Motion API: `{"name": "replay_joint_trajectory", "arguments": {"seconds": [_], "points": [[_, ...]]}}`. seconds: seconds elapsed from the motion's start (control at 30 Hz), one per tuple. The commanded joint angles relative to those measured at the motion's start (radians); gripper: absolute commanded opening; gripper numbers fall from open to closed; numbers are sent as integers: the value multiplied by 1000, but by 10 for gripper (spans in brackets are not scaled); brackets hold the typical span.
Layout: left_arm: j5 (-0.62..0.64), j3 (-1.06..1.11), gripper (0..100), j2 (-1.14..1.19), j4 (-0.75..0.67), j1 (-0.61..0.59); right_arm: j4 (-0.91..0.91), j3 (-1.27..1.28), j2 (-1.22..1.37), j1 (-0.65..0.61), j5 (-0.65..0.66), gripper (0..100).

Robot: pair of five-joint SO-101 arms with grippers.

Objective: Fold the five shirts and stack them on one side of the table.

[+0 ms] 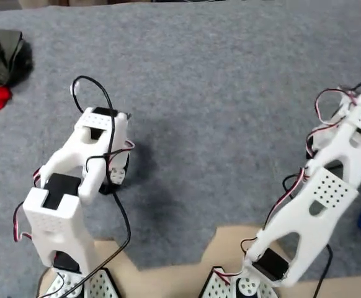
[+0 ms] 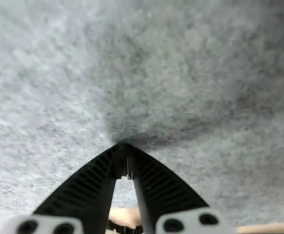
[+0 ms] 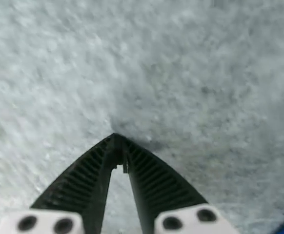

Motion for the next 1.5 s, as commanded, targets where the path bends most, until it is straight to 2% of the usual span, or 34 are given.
{"name": "replay_joint_trajectory", "arguments": {"seconds": [0.0,0.47,0.83,0.97,1.17,1.3,1.47], "points": [[-2,74,19,13,28,15,23,108,-61,113,44,5],[-2,129,19,12,28,15,17,707,-550,64,176,5],[9,92,19,-42,46,0,-21,855,-806,36,210,5],[9,87,19,-229,49,-54,-18,857,-981,-12,212,5],[9,193,19,-682,51,-100,14,934,-1262,-101,213,5],[9,330,19,-981,51,-137,11,1086,-1465,-154,241,5],[0,460,19,-1283,51,-267,-61,1356,-1718,-205,255,5]]}}
